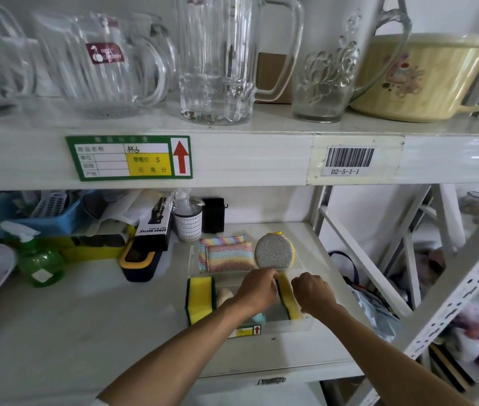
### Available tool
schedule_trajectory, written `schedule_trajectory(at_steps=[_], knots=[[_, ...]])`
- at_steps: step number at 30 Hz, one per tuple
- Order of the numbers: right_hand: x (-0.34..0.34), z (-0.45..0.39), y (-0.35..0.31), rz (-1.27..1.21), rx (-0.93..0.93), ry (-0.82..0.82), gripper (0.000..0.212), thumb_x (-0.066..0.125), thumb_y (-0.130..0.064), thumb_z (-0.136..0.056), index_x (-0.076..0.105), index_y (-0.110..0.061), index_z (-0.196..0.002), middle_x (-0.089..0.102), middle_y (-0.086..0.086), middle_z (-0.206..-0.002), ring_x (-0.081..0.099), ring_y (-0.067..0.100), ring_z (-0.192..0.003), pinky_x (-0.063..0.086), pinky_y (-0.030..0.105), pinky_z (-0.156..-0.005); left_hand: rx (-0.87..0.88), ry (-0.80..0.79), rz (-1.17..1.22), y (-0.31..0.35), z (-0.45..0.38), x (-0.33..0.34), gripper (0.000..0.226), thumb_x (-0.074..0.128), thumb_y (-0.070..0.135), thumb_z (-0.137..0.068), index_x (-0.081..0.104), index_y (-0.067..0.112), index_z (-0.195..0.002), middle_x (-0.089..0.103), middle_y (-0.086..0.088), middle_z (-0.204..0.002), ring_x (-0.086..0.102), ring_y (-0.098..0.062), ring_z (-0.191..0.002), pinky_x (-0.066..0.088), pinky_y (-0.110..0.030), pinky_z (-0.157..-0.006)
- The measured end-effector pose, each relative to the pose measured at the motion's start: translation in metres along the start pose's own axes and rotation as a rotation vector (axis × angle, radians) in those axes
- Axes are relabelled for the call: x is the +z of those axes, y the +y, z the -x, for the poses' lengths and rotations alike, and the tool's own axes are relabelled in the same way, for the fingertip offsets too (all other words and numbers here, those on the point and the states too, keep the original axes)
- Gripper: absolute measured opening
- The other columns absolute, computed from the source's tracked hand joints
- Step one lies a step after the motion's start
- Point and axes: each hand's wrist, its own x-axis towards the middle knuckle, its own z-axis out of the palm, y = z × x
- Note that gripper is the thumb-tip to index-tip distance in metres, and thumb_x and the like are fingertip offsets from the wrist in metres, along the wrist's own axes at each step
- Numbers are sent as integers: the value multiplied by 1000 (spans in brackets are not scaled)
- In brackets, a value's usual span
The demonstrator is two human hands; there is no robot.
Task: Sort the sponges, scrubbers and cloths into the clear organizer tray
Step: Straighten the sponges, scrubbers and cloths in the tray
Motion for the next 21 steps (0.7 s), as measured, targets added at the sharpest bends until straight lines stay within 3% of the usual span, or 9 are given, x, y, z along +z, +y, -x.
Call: schedule_trajectory(at_steps=[4, 9, 12, 14, 16, 18, 21], knots=[[-6, 1, -2, 71, -29, 118, 34, 38, -16, -93, 38, -16, -60, 70, 18, -97, 66, 38, -92, 39, 29, -65, -3, 11, -24, -8, -1, -2, 35, 46, 5, -94, 56, 8, -128, 64, -15, -124, 59, -28, -115, 50, -39, -98], [-17, -6, -27, 95, -183, 255, 31, 33, -28, -100, 55, -10, -86, 69, 20, -100, 65, 38, -92, 37, 32, -64, 18, 193, -47, -29, -9, -30, 28, 51, 10, -92, 61, 14, -118, 66, -6, -119, 61, -22, -109, 51, -34, -93], [-17, -14, -52, 31, -314, 185, 28, 42, -25, -97, 62, -11, -109, 67, 16, -113, 63, 36, -102, 47, 36, -75, 0, 339, -70, -46, -16, -58, 29, 55, 9, -89, 61, 13, -118, 64, -8, -118, 61, -23, -108, 50, -35, -94], [-13, -21, -68, 29, -410, 147, 28, 49, -24, -93, 65, -14, -114, 64, 11, -120, 61, 33, -110, 50, 36, -88, -59, 378, -121, -59, -21, -77, 35, 56, 8, -89, 57, 12, -124, 59, -11, -124, 59, -25, -112, 48, -35, -96], [-9, -26, -82, 67, -460, 158, 33, 53, -28, -92, 62, -18, -122, 61, 9, -124, 59, 30, -115, 48, 37, -93, -152, 355, -162, -71, -27, -93, 45, 55, 8, -90, 49, 13, -133, 52, -14, -133, 57, -28, -116, 49, -39, -97], [-6, -32, -94, 99, -451, 140, 40, 54, -27, -94, 53, -21, -134, 56, 10, -128, 59, 31, -114, 49, 38, -89, -229, 309, -218, -84, -34, -105, 52, 53, 7, -91, 42, 13, -141, 47, -16, -141, 52, -32, -124, 46, -39, -101], [3, -46, -105, 103, -409, 77, 43, 54, -20, -94, 46, -15, -136, 50, 17, -129, 58, 37, -113, 51, 43, -91, -269, 241, -216, -100, -42, -114, 58, 50, -1, -90, 35, 11, -145, 40, -18, -148, 41, -33, -135, 40, -40, -109]])
